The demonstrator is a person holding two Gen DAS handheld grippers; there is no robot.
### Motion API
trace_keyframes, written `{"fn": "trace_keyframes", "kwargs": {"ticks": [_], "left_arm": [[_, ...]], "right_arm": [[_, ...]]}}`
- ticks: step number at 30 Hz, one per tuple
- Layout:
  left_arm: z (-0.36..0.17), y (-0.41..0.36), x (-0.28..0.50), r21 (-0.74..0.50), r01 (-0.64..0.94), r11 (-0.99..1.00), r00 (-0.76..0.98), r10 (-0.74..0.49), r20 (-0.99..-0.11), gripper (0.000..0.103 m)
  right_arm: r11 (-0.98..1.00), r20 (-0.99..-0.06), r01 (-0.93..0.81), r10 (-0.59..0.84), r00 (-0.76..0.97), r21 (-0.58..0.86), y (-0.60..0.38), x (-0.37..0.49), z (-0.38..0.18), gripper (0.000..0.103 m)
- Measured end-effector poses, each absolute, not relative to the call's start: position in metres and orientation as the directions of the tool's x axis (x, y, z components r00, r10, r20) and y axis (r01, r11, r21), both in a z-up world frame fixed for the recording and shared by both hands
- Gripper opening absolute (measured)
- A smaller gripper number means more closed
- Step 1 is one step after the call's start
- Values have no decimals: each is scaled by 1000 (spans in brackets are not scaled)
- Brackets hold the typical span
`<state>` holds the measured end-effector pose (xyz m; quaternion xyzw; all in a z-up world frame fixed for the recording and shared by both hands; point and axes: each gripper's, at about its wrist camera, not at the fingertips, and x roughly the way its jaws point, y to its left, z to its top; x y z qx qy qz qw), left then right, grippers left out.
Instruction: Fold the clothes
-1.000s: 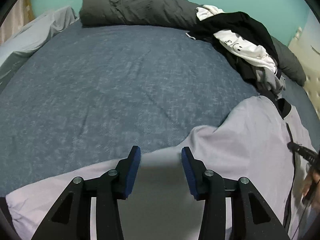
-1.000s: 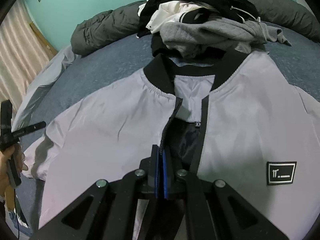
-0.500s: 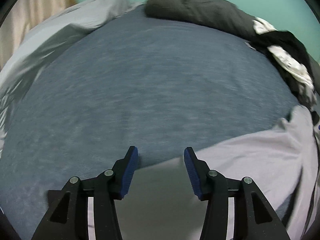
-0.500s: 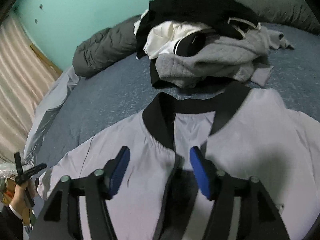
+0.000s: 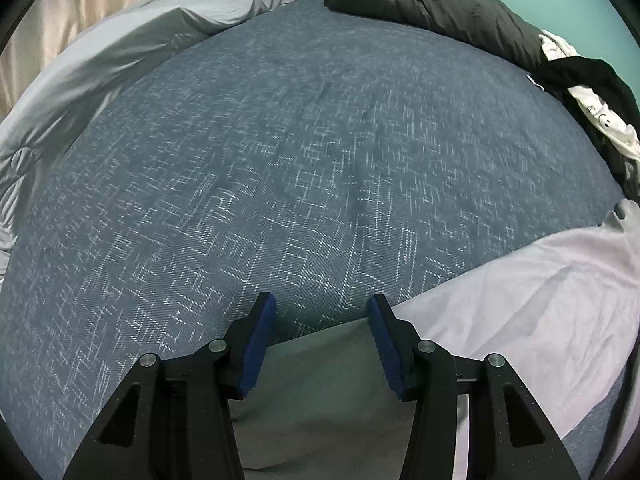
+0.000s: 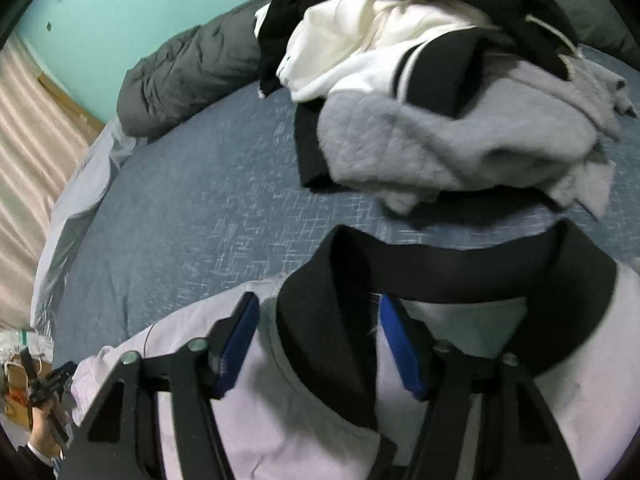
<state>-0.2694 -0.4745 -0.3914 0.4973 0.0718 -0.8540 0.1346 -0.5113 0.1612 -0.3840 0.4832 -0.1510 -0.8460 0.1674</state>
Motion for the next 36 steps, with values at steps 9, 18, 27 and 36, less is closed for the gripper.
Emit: {"fn": "trace_keyframes", "kwargs": {"ticks": [9,18,27,36], "left_arm": [[-397,-475,-264,0,327,-945,-474,-164,-865,51],[-377,-467,-257,21,364,-931,-479,-206,-853,51],[-317,-388,-210,-104,254,-962,-568,-61,-821,51],[-328,-275,-164,-289,43,-956,-490,232,-840,52]], "right_arm": [[-935,-675,97,-316,-667,341,186,-498,-352,5],[-958,-717,62,-253,-649,281,188,-498,-357,21],[-944,-692,111,-304,-655,310,224,-442,-319,52],[-901,-753,81,-404,-519,427,290,-310,-327,61]]}}
